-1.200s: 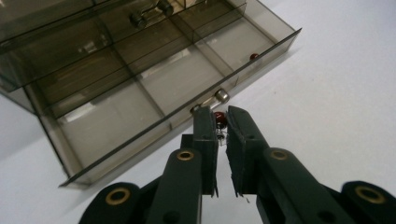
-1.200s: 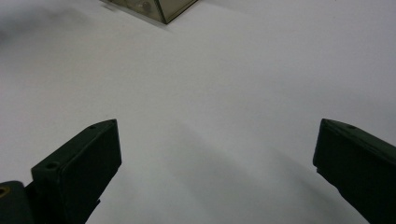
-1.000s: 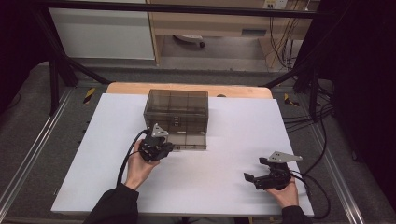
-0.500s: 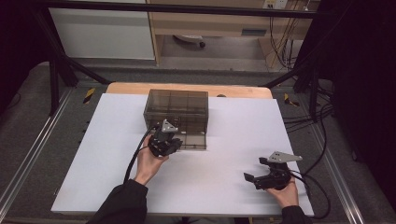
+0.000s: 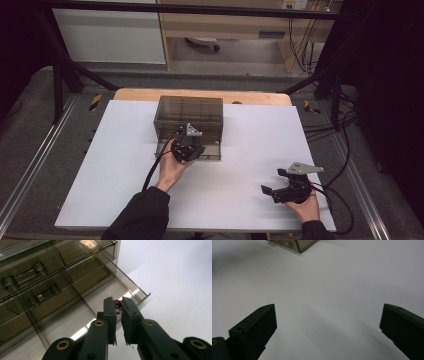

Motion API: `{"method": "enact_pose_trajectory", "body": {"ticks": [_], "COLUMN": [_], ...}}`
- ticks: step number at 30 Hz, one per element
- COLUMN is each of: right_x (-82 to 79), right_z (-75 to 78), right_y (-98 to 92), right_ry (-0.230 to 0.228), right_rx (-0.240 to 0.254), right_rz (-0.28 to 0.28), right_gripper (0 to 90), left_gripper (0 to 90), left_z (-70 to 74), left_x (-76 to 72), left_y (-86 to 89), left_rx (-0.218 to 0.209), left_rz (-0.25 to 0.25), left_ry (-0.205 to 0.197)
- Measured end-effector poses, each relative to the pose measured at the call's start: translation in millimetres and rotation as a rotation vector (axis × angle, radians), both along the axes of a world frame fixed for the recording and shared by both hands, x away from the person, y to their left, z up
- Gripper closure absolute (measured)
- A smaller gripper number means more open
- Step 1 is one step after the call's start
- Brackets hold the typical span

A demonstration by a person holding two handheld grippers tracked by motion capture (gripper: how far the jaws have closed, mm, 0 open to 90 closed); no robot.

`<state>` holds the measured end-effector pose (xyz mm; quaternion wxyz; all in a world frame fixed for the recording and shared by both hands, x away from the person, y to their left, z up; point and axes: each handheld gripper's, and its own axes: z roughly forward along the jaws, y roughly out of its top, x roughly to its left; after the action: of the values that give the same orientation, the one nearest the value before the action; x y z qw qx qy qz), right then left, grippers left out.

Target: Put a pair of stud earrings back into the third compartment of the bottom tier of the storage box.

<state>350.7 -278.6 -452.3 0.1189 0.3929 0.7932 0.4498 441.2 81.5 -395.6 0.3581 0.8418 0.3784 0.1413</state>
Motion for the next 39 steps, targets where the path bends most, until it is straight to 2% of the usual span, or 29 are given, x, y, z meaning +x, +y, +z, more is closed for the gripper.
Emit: {"method": "enact_pose_trajectory", "body": {"ticks": [9, 16, 25, 32, 39], "right_x": [-0.1, -0.3, -0.3, -0.3, -0.7], "right_z": [-0.1, 0.2, 0.2, 0.3, 0.5], "right_y": [0.1, 0.0, -0.1, -0.2, -0.1], "right_ry": [0.001, 0.0, 0.0, -0.001, 0.002], "right_rx": [0.0, 0.002, 0.0, 0.002, 0.003], "right_rz": [0.001, 0.001, 0.001, 0.001, -0.001], "right_gripper": [1.5, 1.5, 1.5, 1.5, 1.5], "left_gripper": [81.7, 81.5, 80.5, 65.8, 46.1], "left_z": [-8.4, -16.4, -27.6, -20.6, -8.7], "left_x": [8.5, 16.6, 25.0, 20.9, 11.4], "left_y": [-13.8, -23.0, -23.9, -18.9, -0.4], "left_rx": [0.005, 0.015, 0.033, 0.023, 0.009], "left_rz": [-0.005, -0.009, 0.003, 0.002, -0.007], "left_ry": [-0.004, 0.009, 0.025, 0.002, -0.002]}}
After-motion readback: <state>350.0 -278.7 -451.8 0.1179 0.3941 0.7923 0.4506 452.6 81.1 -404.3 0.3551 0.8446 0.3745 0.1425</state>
